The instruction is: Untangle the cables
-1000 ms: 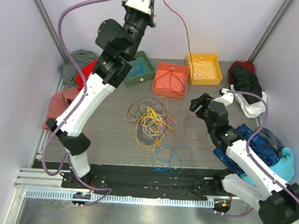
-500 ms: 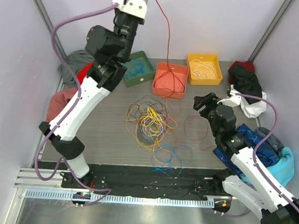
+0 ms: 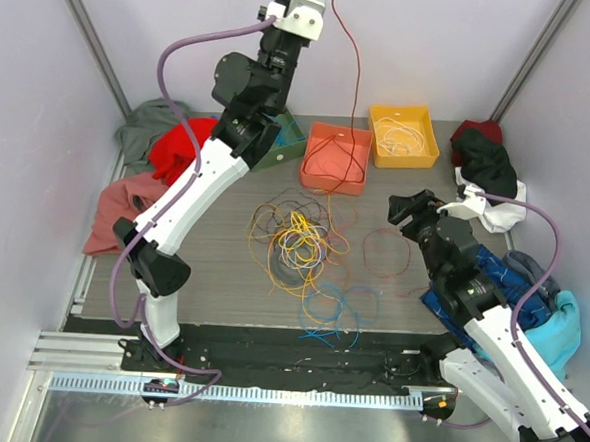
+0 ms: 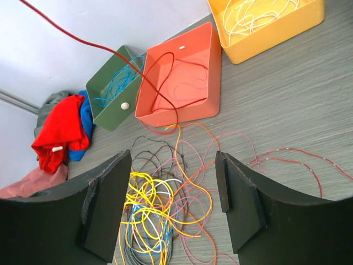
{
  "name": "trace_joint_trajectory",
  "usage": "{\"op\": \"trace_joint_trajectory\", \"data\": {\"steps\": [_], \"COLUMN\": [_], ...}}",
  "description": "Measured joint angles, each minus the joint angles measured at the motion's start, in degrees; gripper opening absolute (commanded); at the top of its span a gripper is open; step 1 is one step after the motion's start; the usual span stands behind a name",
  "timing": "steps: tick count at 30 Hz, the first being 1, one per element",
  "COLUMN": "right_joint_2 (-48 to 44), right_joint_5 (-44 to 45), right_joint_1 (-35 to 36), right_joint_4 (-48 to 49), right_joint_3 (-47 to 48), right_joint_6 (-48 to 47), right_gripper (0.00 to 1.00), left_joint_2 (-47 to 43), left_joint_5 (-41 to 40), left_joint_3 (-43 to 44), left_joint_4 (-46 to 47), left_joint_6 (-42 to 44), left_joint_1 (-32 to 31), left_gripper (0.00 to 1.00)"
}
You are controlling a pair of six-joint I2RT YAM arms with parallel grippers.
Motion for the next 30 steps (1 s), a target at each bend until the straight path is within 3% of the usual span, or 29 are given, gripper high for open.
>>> {"op": "trace_joint_trajectory", "data": {"steps": [14, 30], "right_joint_2": [-1.9, -3.2], "right_joint_5": [0.0, 1.4], "right_joint_1": [0.0, 0.0], "right_joint_4": [-1.2, -0.7], "right_joint_3": [0.0, -3.8], "right_joint_6": [-0.2, -0.4], "right_gripper": [0.70, 0.72], "left_joint_2": [0.2, 8.5], "left_joint_5": [5.3, 8.3], "left_joint_3": [11.4, 7.1], "left_joint_4": [9.9, 17.3], "left_joint_6": [-1.0, -3.9], "left_joint_1": [-0.9, 1.5], "left_gripper": [0.00, 0.00]}}
